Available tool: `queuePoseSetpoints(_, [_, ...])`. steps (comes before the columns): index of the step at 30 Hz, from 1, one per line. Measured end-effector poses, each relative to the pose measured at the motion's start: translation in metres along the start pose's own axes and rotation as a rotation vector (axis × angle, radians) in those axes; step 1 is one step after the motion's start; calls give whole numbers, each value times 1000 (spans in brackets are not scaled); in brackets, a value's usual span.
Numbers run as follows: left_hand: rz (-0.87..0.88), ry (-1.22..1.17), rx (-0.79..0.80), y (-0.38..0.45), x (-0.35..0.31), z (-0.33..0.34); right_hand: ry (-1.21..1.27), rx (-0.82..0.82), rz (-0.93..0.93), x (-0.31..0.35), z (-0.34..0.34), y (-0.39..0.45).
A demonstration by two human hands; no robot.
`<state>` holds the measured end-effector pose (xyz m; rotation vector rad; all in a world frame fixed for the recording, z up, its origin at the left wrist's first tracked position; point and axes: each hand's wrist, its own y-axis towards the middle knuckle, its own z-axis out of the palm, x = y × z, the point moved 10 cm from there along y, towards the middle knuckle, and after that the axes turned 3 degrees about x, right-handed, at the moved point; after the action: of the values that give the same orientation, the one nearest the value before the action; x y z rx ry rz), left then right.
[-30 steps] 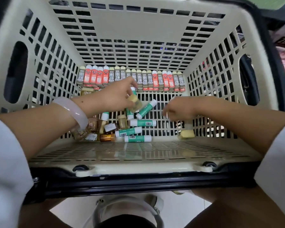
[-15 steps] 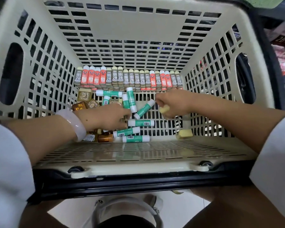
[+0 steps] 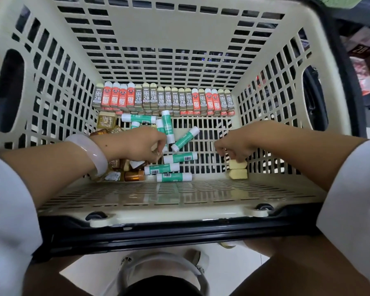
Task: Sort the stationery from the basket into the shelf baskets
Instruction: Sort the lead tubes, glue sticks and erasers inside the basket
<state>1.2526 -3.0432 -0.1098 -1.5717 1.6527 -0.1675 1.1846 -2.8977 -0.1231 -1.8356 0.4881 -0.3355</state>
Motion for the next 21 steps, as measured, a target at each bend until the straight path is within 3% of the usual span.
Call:
queuePoseSetpoints(8, [-64, -343, -181, -6, 0, -29, 20, 19, -40, 5, 1, 0])
queuePoseSetpoints(10, [-57, -428, -192, -7, -4, -31, 109, -225, -86, 13, -31, -6])
queuePoseSetpoints(13, [-56, -491, -212, -8, -11, -35, 512, -559, -317, 31, -72, -23])
queuePoseSetpoints(16, [-30, -604, -250, -8, -17, -40, 654, -699, -466, 44, -87, -37])
queuePoseSetpoints(21, [-2, -736, -306, -12, -19, -44, 642, -796, -435, 33, -97, -47])
